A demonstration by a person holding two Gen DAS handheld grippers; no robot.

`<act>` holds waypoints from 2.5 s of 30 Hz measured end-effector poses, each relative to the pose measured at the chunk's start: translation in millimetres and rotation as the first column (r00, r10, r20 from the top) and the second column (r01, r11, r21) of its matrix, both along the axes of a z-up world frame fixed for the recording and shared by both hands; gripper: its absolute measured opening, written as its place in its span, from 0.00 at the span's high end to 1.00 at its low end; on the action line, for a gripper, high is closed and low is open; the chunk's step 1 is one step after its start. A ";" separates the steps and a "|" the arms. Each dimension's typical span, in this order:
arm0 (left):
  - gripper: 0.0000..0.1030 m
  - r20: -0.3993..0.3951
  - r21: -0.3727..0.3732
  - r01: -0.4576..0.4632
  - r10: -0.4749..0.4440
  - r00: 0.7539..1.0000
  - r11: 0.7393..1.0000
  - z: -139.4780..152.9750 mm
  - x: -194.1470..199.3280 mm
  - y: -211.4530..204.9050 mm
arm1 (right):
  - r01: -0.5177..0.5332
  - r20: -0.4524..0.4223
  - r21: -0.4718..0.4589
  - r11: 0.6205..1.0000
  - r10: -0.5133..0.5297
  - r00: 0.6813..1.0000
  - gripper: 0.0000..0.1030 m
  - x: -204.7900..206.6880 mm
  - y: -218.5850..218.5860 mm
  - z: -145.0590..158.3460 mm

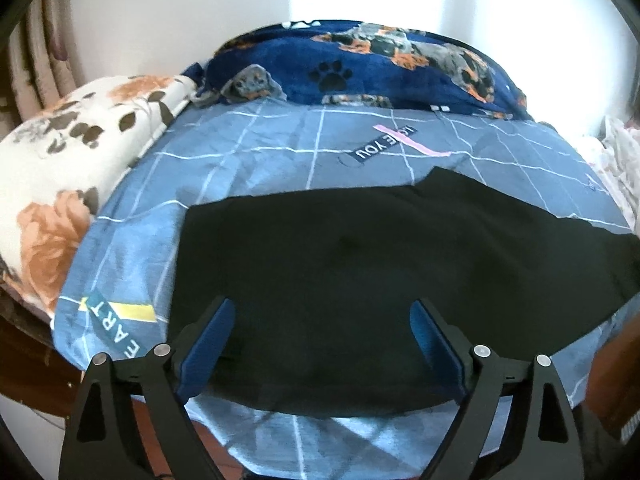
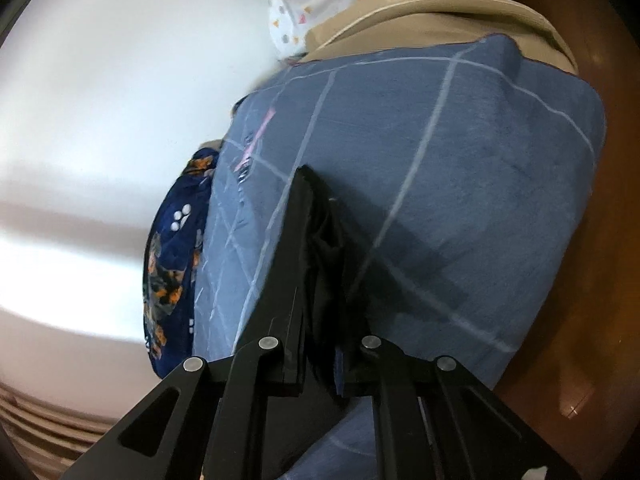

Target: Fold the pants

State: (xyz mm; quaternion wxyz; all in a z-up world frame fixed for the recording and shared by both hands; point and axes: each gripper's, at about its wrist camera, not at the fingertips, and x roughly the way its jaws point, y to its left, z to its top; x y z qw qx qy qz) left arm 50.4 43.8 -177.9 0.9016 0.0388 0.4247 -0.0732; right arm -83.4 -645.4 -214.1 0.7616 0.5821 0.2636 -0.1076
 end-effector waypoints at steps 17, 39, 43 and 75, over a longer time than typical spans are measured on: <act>0.10 -0.017 0.010 -0.050 0.050 0.999 0.999 -3.4 -4.5 7.9 | -0.216 0.105 0.010 0.976 0.213 0.971 0.90 40.1 113.5 27.0; 0.10 -0.038 0.042 -0.061 0.063 0.997 0.997 -9.2 -4.4 10.6 | -0.378 0.092 0.050 0.924 0.373 0.923 0.90 68.3 198.0 11.2; 0.10 -0.039 0.049 -0.057 0.059 0.997 0.997 -9.1 -4.6 9.7 | -0.395 0.089 0.051 0.917 0.389 0.917 0.90 69.5 206.2 9.7; 0.10 -0.070 0.059 -0.027 0.031 0.997 0.998 -13.2 -10.0 -1.1 | -0.517 0.079 0.078 0.852 0.512 0.855 0.89 81.5 256.2 -6.3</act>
